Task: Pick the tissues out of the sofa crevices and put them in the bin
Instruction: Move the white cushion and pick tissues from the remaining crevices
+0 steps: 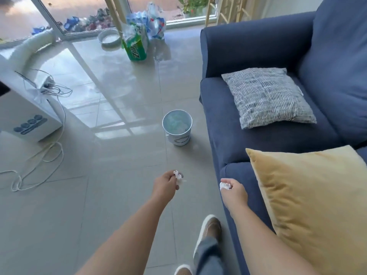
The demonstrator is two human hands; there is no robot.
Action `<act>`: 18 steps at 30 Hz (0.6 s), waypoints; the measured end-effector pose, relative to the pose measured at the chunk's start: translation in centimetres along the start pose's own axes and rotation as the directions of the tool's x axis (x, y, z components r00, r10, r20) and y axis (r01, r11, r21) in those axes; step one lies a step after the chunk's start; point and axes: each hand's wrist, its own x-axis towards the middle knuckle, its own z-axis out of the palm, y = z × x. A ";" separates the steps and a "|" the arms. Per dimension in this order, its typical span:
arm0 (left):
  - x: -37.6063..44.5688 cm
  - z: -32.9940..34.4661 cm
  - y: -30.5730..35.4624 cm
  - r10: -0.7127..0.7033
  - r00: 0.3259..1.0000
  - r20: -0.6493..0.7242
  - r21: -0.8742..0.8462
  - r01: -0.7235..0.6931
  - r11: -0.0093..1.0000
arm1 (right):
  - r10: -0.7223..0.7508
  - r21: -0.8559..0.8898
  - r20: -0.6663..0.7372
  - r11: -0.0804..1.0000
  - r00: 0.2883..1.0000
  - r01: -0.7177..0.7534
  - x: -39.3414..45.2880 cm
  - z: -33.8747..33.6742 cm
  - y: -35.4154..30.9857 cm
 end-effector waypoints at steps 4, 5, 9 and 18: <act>5.0 -1.0 2.0 -0.037 0.999 -0.023 -0.108 0.035 0.994 | 0.036 0.049 0.079 0.998 0.996 -0.040 4.6 1.6 -4.5; 6.3 -1.3 2.7 -0.046 0.998 -0.045 -0.138 0.039 0.990 | 0.041 0.060 0.099 0.997 0.994 -0.047 6.0 1.7 -5.8; 11.8 -2.2 6.2 -0.084 0.991 -0.102 -0.177 0.065 0.982 | -0.013 0.066 0.151 0.998 0.988 0.003 11.0 2.1 -12.0; 22.9 -3.3 9.6 -0.037 0.993 -0.108 0.056 0.044 0.998 | -0.054 0.091 0.150 0.995 0.987 0.041 19.4 7.8 -20.6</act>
